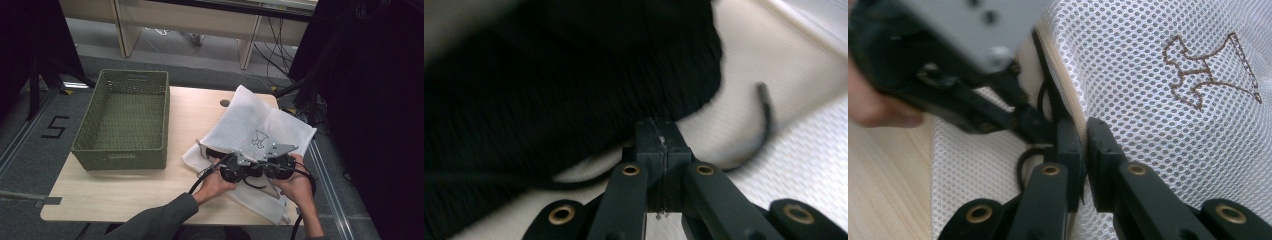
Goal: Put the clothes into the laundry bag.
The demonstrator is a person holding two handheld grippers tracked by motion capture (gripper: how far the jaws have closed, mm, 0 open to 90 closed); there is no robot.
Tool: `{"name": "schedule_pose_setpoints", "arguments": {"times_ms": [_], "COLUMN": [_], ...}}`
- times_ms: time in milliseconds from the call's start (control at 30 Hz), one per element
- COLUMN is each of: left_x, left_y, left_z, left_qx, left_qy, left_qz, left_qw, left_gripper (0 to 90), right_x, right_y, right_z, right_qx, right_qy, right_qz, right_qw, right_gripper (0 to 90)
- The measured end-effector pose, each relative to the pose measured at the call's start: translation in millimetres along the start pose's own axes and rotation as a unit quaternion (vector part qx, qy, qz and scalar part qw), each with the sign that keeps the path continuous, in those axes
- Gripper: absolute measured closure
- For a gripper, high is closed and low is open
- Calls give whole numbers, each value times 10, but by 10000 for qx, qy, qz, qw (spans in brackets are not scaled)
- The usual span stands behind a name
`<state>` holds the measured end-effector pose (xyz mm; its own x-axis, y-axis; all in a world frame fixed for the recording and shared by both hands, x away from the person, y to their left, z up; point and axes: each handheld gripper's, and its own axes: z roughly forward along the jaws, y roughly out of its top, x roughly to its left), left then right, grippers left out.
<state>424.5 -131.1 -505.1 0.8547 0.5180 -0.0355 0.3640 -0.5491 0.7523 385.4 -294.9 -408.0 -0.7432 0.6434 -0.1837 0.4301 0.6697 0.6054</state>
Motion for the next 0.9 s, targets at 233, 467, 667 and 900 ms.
{"name": "schedule_pose_setpoints", "arguments": {"times_ms": [233, 467, 667, 900], "left_x": [56, 139, 152, 25], "left_y": [82, 146, 51, -71], "left_z": [144, 165, 9, -175], "left_qx": [-86, -135, 15, 146], "left_qy": [173, 304, 84, -469], "left_qz": [-98, -141, -37, 87], "left_qw": [9998, 9993, 10000, 9988], "left_gripper": [891, 886, 811, 708], "right_x": [-4, -35, -71, -88], "right_y": [-5, -22, -56, -52], "right_z": [2, -2, -1, -10], "right_qx": [-6, -54, -122, -175], "right_qy": [116, 123, 165, 149], "right_qz": [97, 134, 292, 351], "right_qw": [9999, 9998, 9994, 9991], "right_gripper": [868, 870, 869, 861]}}
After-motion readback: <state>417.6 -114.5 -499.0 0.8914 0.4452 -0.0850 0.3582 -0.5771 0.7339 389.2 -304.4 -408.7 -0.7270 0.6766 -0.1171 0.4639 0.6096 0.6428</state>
